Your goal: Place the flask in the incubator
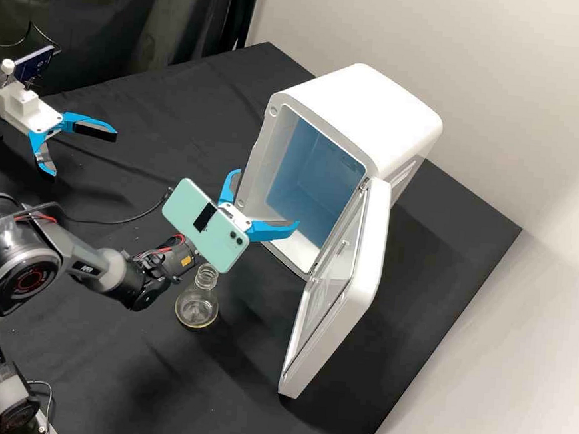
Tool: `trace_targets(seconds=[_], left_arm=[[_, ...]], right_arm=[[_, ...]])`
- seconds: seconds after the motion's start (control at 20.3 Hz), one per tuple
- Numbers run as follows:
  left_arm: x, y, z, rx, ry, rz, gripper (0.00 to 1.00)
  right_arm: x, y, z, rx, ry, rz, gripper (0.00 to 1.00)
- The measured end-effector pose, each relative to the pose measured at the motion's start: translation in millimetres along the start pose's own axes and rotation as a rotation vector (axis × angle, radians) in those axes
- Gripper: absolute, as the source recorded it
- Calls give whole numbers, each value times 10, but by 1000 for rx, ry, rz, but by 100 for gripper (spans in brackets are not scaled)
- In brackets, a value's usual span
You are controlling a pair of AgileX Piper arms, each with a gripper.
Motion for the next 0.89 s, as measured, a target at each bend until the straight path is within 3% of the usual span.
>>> trace_targets(seconds=[0.2,0.3,0.54,0.64,0.74,0.89], left_arm=[[3,-1,6,0,-4,-1,100],[3,-1,6,0,-4,-1,100],[3,-1,6,0,-4,-1,100],[-2,-4,11,-1,-4,-1,100],[-19,-14,29,-20,-4,-1,100],[-18,-13,28,-22,-4,-1,100]], right_arm=[[-266,100,80,-3,28,53,100],[-382,133,124,-9,29,62,100],[-713,180,248,-55,-12,42,100],[-842,173,268,-77,-20,29,100],[-974,153,289,-97,-31,14,100],[-1116,101,285,-120,-30,-14,100]])
